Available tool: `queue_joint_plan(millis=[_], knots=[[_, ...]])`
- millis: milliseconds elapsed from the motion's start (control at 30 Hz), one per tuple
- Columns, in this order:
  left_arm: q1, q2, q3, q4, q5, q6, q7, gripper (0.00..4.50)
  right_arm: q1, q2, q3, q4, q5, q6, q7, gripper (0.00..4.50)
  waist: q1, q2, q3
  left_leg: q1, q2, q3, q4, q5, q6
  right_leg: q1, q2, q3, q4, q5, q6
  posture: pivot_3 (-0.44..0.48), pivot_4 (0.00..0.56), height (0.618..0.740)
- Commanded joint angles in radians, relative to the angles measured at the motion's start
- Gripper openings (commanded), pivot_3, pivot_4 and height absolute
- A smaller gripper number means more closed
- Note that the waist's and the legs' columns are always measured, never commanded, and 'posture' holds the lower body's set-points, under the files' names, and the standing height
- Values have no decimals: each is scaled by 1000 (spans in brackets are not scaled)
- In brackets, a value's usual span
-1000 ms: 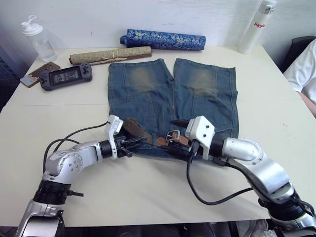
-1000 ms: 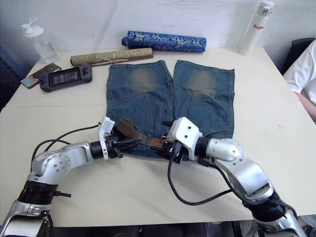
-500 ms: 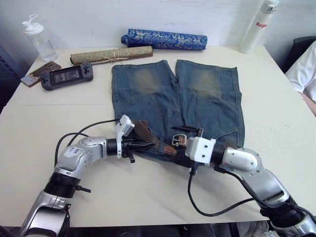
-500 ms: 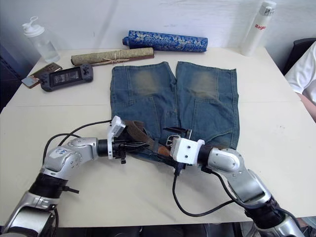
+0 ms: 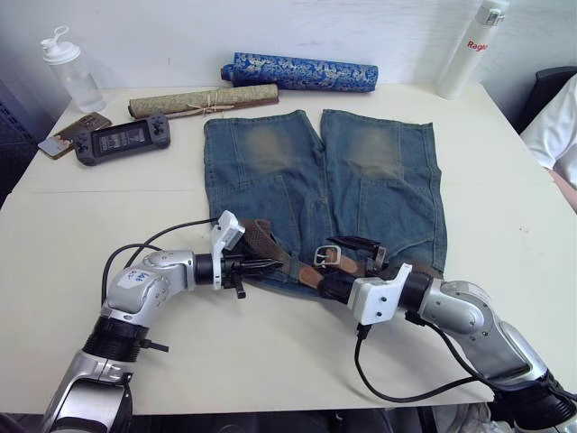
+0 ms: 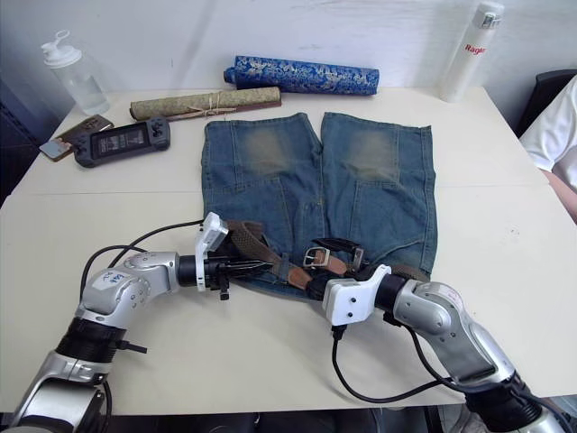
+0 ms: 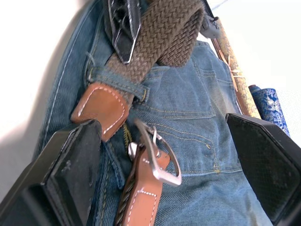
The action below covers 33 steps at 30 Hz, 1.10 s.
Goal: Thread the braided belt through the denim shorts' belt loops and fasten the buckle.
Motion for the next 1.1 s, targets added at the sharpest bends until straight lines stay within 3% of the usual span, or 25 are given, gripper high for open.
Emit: queue_joint_plan(millis=[33,867,967,1100], knots=[[21,-7,-33,-20,24,29,-21,0,9,12,0,0,-40,-48,-30,4472,-2,0,0,0,0,0,0,0,0,0,0,0,0,0,0,0,150,645],[29,-23,-17,-40,34,54,-20,0,-33,109,52,27,-133,-85,-75,4472,-19,0,0,1,0,-1,2,1,0,-1,0,0,7,-1,-2,0,150,645],[32,-26,-15,-43,38,56,-21,0,-43,125,63,30,-143,-83,-76,3694,-20,0,0,1,0,-2,2,1,0,-1,0,0,9,-2,-3,0,150,645],[34,-30,-10,-44,44,58,-23,0,-52,137,67,35,-149,-86,-78,1647,-20,0,0,1,0,-2,3,1,0,-2,0,0,11,-2,-5,0,150,645]])
